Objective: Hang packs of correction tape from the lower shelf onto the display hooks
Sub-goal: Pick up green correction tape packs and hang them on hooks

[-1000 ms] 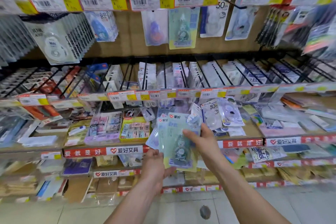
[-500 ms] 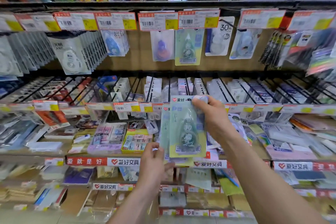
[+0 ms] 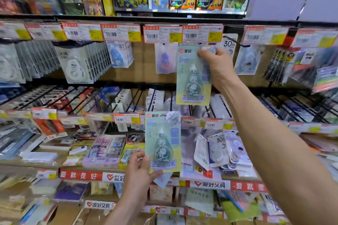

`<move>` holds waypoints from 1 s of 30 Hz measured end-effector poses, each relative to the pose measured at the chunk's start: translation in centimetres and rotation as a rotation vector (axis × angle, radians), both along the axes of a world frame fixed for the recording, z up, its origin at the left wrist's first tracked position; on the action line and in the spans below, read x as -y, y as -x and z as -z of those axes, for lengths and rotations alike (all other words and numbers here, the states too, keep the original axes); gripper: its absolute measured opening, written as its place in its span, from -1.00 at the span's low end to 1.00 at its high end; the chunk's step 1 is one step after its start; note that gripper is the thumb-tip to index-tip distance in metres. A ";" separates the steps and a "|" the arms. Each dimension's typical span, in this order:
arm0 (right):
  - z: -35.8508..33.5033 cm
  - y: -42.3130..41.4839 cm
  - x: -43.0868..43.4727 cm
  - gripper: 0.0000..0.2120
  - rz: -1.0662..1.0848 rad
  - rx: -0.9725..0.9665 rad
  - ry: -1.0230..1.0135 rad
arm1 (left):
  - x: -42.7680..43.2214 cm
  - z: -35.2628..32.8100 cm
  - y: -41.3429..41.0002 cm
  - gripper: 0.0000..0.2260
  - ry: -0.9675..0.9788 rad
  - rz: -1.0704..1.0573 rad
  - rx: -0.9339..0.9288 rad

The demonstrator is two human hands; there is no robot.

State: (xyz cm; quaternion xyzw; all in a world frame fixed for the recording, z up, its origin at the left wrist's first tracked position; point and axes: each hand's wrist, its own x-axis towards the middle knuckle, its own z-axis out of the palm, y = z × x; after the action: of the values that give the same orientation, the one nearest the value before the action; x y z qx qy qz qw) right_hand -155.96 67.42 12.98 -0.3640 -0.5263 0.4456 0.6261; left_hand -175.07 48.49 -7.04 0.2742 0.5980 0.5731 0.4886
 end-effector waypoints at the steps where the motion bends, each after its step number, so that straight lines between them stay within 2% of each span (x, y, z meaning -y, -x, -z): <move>1: -0.4 0.3 -0.3 -0.94 -0.003 -0.004 -0.011 | -0.2 0.0 0.2 -0.89 -0.004 -0.003 0.004; 14: 0.5 0.3 -1.2 -0.86 0.039 -0.071 -0.151 | -0.3 0.6 1.7 -0.90 -0.054 -0.050 0.053; 18: -0.3 0.6 -1.3 -0.92 0.027 -0.057 -0.115 | -0.3 0.5 1.9 -0.92 -0.065 -0.044 0.059; 30: -0.9 -1.1 -2.4 -0.74 0.027 0.175 -0.163 | -0.5 0.9 1.7 -0.89 -0.063 -0.033 0.032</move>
State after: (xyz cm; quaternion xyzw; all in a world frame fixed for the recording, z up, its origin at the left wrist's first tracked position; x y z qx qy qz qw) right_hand -154.85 69.85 13.87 -0.3562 -0.6084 0.3594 0.6113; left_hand -176.76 48.97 -7.96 0.2703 0.5764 0.6039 0.4796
